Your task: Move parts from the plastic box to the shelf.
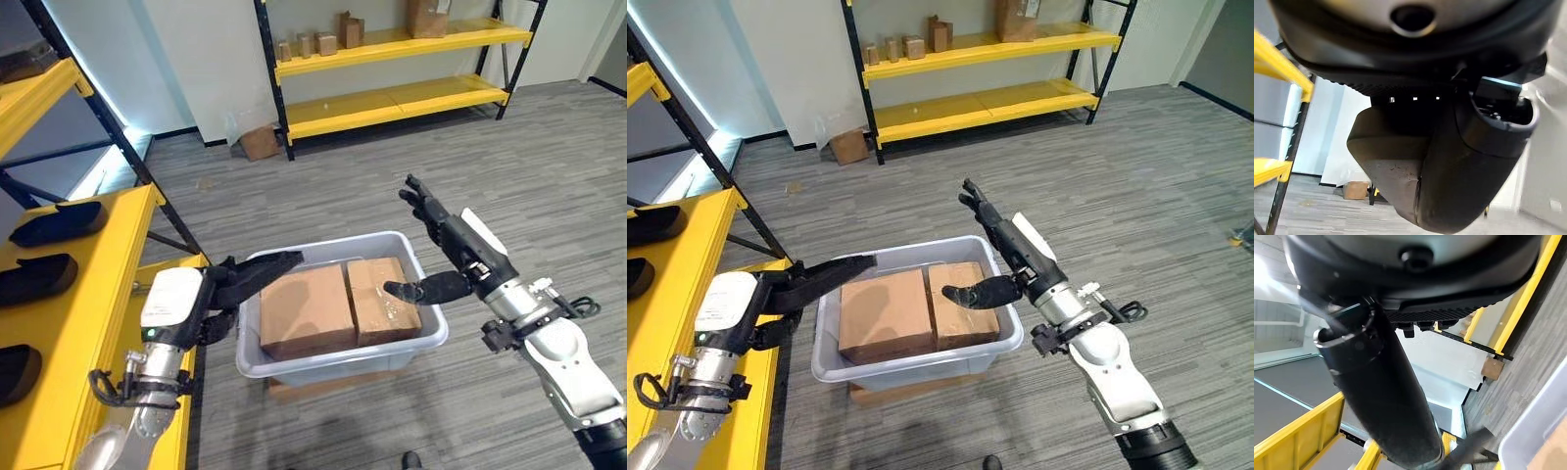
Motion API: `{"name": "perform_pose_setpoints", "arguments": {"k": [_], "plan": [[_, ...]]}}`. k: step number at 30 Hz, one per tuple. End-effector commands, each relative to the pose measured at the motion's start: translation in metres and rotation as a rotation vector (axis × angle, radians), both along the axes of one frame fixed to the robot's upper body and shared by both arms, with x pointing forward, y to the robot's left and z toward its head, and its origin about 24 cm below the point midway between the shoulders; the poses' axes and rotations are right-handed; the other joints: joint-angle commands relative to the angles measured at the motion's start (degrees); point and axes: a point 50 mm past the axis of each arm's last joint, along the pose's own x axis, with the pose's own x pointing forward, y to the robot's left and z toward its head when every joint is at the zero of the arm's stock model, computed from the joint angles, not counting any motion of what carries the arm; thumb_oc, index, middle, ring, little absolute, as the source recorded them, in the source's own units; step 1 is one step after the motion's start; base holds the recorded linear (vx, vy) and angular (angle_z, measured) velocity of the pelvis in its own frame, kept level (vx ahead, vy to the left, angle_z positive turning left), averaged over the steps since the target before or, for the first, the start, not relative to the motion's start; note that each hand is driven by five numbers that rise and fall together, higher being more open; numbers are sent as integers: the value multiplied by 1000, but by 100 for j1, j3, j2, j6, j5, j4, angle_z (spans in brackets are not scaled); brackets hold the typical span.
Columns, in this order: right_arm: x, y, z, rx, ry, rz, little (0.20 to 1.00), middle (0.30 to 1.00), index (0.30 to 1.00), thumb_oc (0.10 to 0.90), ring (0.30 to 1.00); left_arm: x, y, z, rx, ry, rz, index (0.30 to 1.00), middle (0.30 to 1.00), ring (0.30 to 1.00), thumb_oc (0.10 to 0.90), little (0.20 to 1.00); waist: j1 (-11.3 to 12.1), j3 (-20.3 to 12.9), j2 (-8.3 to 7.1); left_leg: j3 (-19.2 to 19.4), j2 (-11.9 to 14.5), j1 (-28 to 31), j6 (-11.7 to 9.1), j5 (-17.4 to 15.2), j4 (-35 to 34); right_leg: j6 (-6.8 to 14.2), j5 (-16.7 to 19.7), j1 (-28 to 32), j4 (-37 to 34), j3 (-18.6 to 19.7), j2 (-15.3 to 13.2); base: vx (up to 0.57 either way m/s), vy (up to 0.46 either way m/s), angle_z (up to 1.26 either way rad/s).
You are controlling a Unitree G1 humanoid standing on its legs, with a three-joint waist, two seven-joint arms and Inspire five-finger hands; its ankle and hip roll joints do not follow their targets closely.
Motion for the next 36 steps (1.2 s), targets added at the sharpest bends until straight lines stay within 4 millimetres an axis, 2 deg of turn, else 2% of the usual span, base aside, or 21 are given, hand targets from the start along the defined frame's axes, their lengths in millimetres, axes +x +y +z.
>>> {"name": "perform_pose_setpoints", "arguments": {"k": [1, 4, 5, 6, 8, 9, 10, 11, 12, 13, 14, 15, 16, 18, 22, 25, 26, 27, 29, 30, 36], "plan": [[3, 21, 67, 117, -322, 113, 1000, 1000, 1000, 900, 1000, 12, 0, 67, -30, -364, -28, 300, 300, 300, 400, 300, 309, -92, -19, -683, 860, -37, -301, 938, 137, -209, -728, -437, 1158, -175, 161, -148, -202, -12], [2, 27, 78, 102, -403, 115, 1000, 1000, 1000, 900, 1000, 9, -7, 76, -26, -407, -62, 300, 300, 300, 400, 300, 497, 69, -13, -916, 1005, -407, -493, 1616, 105, -327, -789, -469, 1165, -439, 215, -178, -183, 18], [2, 28, 81, 102, -426, 105, 1000, 1000, 1000, 900, 1000, 10, -9, 79, -30, -420, -74, 300, 300, 300, 400, 300, 502, 139, -40, -1023, 964, -593, -504, 1788, 133, -357, -754, -435, 1101, -572, 184, -193, -164, 67], [1, 27, 85, 109, -452, 93, 1000, 1000, 1000, 900, 1000, 10, -11, 82, -31, -438, -85, 300, 300, 300, 400, 300, 519, 205, -94, -914, 868, -721, -445, 1677, 319, -408, -730, -398, 1024, -694, 137, -269, -258, 86], [0, 27, 82, 137, -459, 74, 1000, 1000, 1000, 900, 1000, 11, -19, 96, -29, -505, -136, 300, 300, 300, 400, 300, 560, 270, -250, -901, 335, -900, -179, 758, 1196, -459, -501, -386, 703, -948, 8, -253, -253, 82], [-1, 27, 82, 138, -460, 72, 1000, 1000, 1000, 900, 1000, 11, -19, 96, -28, -505, -137, 300, 300, 300, 400, 300, 543, 263, -255, -931, 320, -982, -147, 717, 1296, -446, -457, -385, 663, -974, -6, -126, -135, 140], [-2, 25, 80, 148, -461, 62, 1000, 1000, 1000, 900, 1000, 11, -22, 99, -29, -524, -149, 300, 300, 300, 400, 300, 518, 251, -309, -789, 201, -947, -65, 332, 1515, -467, -410, -362, 549, -1098, -61, -109, -119, 153], [-6, 23, 77, 153, -466, 46, 1000, 1000, 1000, 900, 1000, 11, -26, 105, -17, -548, -175, 300, 300, 300, 400, 300, 438, 192, -376, -498, 23, -900, 55, -303, 1991, -491, -343, -277, 340, -1397, -119, -93, -128, 111], [-7, 22, 77, 153, -465, 44, 1000, 1000, 1000, 900, 1000, 11, -27, 105, -16, -546, -176, 300, 300, 300, 400, 300, 425, 185, -373, -522, 24, -926, 65, -339, 2041, -481, -338, -257, 320, -1421, -118, -68, -100, 77], [-9, 21, 75, 166, -462, 31, 1000, 1000, 1000, 900, 1000, 11, -28, 108, -4, -564, -183, 300, 300, 300, 400, 300, 393, 151, -411, -354, -65, -868, 105, -592, 2216, -490, -317, -204, 254, -1571, -145, -25, 8, 123], [-12, 16, 68, 178, -448, -7, 1000, 1000, 1000, 900, 1000, 11, -31, 109, 6, -569, -192, 300, 300, 300, 400, 300, 312, 90, -409, -184, -167, -708, 174, -1007, 2040, -414, -281, -79, 177, -1876, -198, -21, 5, 144], [-13, 15, 67, 178, -446, -9, 1000, 1000, 1000, 900, 1000, 11, -31, 109, 6, -567, -193, 300, 300, 300, 400, 300, 303, 94, -417, -194, -189, -665, 184, -993, 1989, -400, -276, -42, 160, -1897, -210, 15, 95, 147], [-16, 12, 65, 187, -451, -36, 1000, 1000, 1000, 900, 1000, 12, -33, 107, 8, -562, -203, 300, 300, 300, 400, 300, 249, 18, -341, -84, -223, -445, 189, -907, 1452, -333, -222, 23, 130, -2065, -195, 49, 131, 90], [-21, 4, 57, 171, -442, -90, 1000, 1000, 1000, 900, 1000, 10, -36, 106, 5, -561, -212, 300, 300, 300, 400, 300, 245, -147, -270, -246, -324, -173, 166, -688, 564, -231, -166, 181, 66, -2269, -273, 96, 229, 79], [-23, 2, 51, 193, -426, -122, 1000, 1000, 1000, 900, 1000, 5, -35, 108, 42, -588, -203, 300, 300, 300, 400, 300, 302, -251, -276, -339, -485, 24, 246, -524, 15, -122, -51, 247, 49, -2438, -417, 68, 127, 37], [-22, 6, 48, 155, -444, -154, 1000, 1000, 1000, 900, 1000, 0, -29, 115, 65, -649, -156, 300, 300, 300, 400, 300, 415, -314, -289, -528, -665, 59, 349, -702, -37, 63, 4, 276, 114, -2417, -591, 26, 175, 9], [-22, 7, 48, 154, -446, -155, 1000, 1000, 1000, 900, 1000, -1, -29, 115, 65, -650, -155, 300, 300, 300, 400, 300, 418, -286, -296, -444, -689, 26, 383, -623, -36, 23, 80, 235, 138, -2536, -633, 2, 112, 18], [-22, 8, 48, 141, -454, -161, 1000, 1000, 1000, 900, 1000, -2, -29, 120, 64, -685, -149, 300, 300, 300, 400, 300, 434, -310, -305, -564, -726, 54, 393, -722, -39, 103, 26, 258, 166, -2427, -664, -2, 128, 24], [-22, 12, 47, 114, -472, -167, 1000, 1000, 1000, 900, 1000, -6, -30, 131, 80, -776, -132, 300, 300, 300, 400, 300, 516, -333, -346, -666, -879, 60, 492, -799, -42, 188, 87, 274, 272, -2476, -835, 13, 175, 20], [-22, 13, 47, 113, -473, -168, 1000, 1000, 1000, 900, 1000, -6, -30, 131, 81, -778, -131, 300, 300, 300, 400, 300, 519, -305, -355, -587, -905, 30, 525, -721, -41, 144, 160, 239, 295, -2599, -879, -44, 142, 11], [-24, 16, 44, 88, -481, -180, 1000, 1000, 1000, 900, 1000, -13, -31, 148, 131, -916, -96, 300, 300, 300, 400, 300, 600, -347, -463, -757, -1240, 56, 726, -837, -42, 370, 432, 229, 507, -2652, -1268, 6, 150, 17]]}}
